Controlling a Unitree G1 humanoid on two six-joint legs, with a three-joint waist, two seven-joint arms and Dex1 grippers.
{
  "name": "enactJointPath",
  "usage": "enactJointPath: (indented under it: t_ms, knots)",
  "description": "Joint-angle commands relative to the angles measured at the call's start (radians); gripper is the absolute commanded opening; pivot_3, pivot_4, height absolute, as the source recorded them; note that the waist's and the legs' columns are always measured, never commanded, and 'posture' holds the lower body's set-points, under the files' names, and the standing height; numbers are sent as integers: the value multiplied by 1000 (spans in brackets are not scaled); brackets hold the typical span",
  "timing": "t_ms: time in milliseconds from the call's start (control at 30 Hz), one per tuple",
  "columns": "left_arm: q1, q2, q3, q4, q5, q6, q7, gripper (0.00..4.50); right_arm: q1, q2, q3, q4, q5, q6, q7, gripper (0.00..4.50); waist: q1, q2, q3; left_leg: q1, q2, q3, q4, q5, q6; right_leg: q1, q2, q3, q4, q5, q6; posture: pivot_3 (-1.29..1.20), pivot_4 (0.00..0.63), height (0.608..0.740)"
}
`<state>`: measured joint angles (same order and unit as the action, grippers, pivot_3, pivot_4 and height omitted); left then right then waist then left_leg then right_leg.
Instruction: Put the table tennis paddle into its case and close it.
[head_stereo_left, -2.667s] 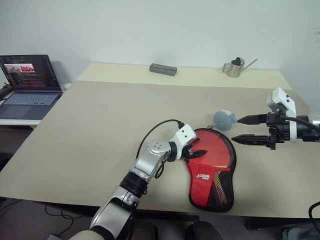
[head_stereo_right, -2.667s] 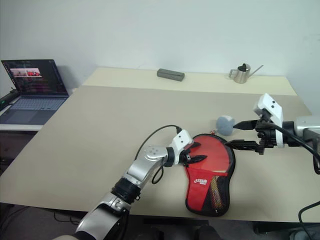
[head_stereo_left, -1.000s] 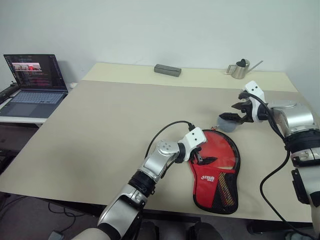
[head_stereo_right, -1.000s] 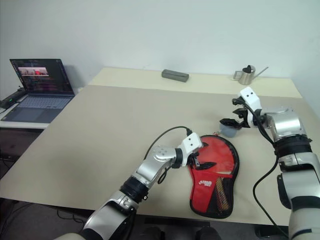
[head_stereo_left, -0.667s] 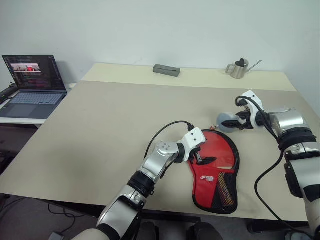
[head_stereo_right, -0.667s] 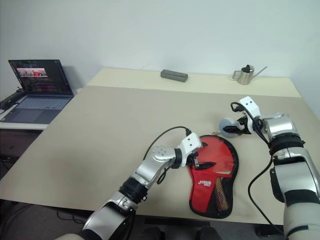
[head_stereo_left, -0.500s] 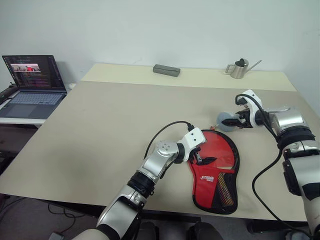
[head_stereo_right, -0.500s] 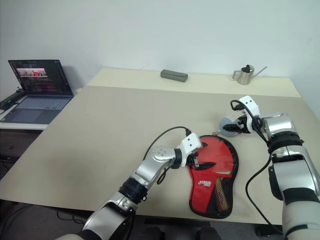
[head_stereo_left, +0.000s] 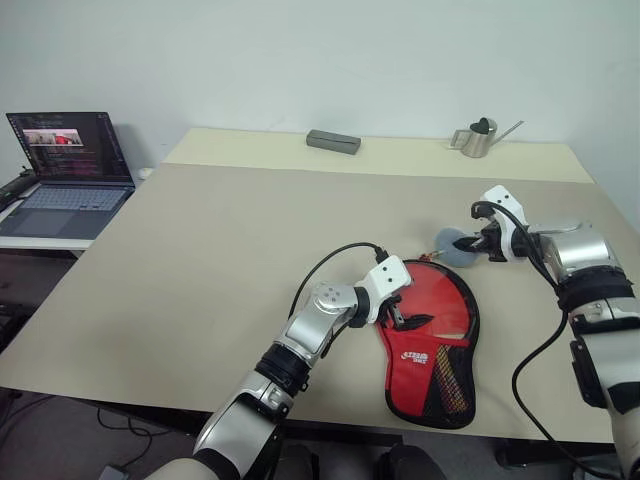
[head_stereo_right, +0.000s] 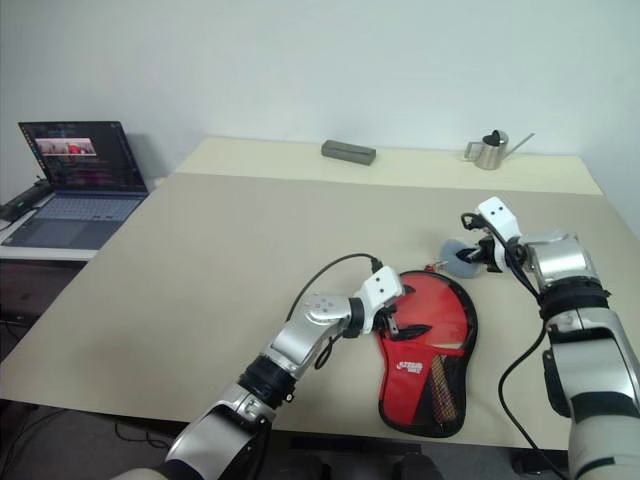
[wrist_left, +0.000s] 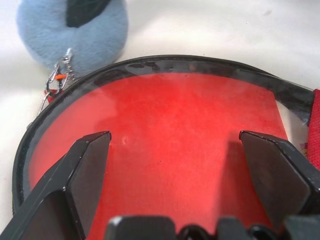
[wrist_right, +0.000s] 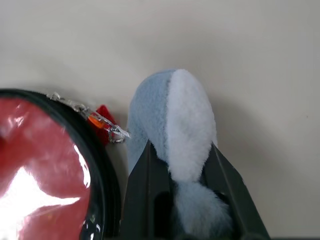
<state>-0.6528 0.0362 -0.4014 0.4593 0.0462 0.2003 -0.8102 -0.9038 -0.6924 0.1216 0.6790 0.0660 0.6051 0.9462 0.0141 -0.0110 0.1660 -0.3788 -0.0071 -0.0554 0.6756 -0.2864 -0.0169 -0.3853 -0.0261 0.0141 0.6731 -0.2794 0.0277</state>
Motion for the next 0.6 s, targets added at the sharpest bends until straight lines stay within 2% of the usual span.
enactJointPath:
  t_ms: [33, 433, 600]
  knots:
    - [58, 29, -84, 137, 78, 78, -11, 4500, 56, -59, -41, -133, 21, 83, 10, 122, 0, 0, -1, 0, 0, 0, 0, 0, 0, 0, 0, 0, 0, 0, 0, 0, 150, 740]
    - [-1, 38, -113, 228, 105, 63, -38, 4500, 246, -170, -138, -484, 123, 300, 10, 96, 1, -1, -5, 2, 0, 0, 0, 0, 0, 3, 0, 0, -1, 0, 0, 0, 150, 740]
    - [2, 39, -121, 238, 105, 61, -41, 4500, 371, -248, -194, -656, 193, 395, 27, 92, 3, -1, -6, 6, 1, -4, -2, 0, 1, 12, 1, -4, -10, 0, 1, 0, 150, 740]
